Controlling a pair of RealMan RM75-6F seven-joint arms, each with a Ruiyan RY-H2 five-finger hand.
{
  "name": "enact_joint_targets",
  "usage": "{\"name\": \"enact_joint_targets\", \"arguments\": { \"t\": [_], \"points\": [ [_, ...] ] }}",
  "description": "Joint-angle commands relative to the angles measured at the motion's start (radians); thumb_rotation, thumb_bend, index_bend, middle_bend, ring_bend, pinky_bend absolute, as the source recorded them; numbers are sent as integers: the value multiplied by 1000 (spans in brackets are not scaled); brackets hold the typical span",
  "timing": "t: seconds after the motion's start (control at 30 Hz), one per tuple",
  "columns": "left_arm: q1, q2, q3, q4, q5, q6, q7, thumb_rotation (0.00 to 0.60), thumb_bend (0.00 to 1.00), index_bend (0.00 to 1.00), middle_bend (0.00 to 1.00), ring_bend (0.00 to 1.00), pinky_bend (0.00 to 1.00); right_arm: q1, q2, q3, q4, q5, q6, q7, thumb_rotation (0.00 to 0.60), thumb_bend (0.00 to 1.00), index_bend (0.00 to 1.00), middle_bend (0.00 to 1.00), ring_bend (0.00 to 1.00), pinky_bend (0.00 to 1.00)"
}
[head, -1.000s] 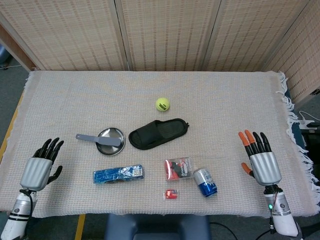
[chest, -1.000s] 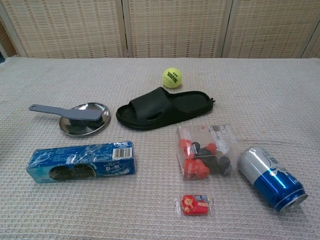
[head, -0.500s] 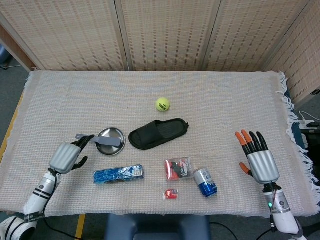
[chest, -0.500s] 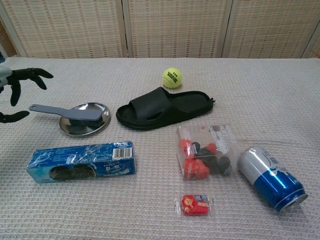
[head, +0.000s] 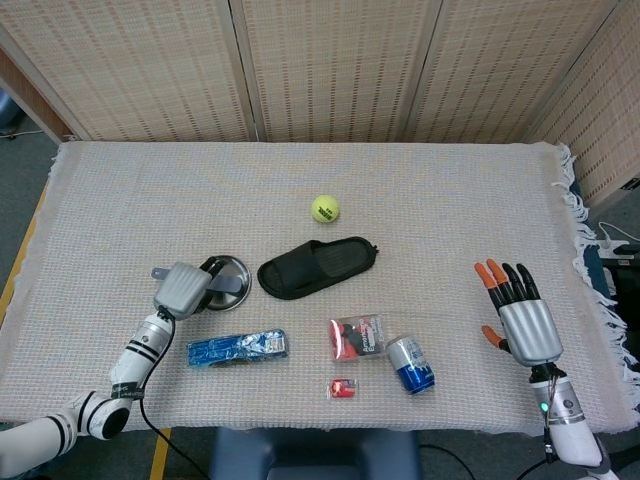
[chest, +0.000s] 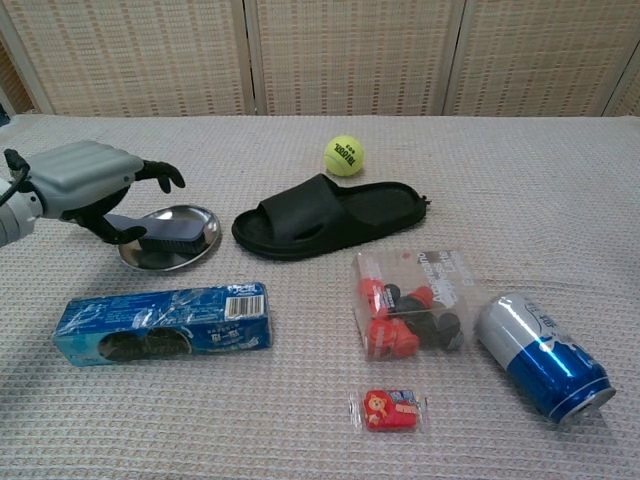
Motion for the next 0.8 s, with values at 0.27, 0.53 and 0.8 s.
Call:
{"name": "enact_joint_targets", "arguments": {
  "t": [0.27,0.53,0.8],
  "points": [
    [-31,-43,30,77,-57,-34,121,600,377,208,232,706,1000,-3,10,6,-18,4,-22,-4,600,104,0,0,0,0],
    [-37,-60,47,120,-73,-34,152,600,376,230,270,706,1000,-5,14,6,-25,-5,-33,3,600,104,0,0,0,0],
    [-41,-77,56,155,-75,-29,162,600,378,277,311,706,1000,-5,13,8,-27,-2,-46,-1,600,104,0,0,0,0]
  ]
}}
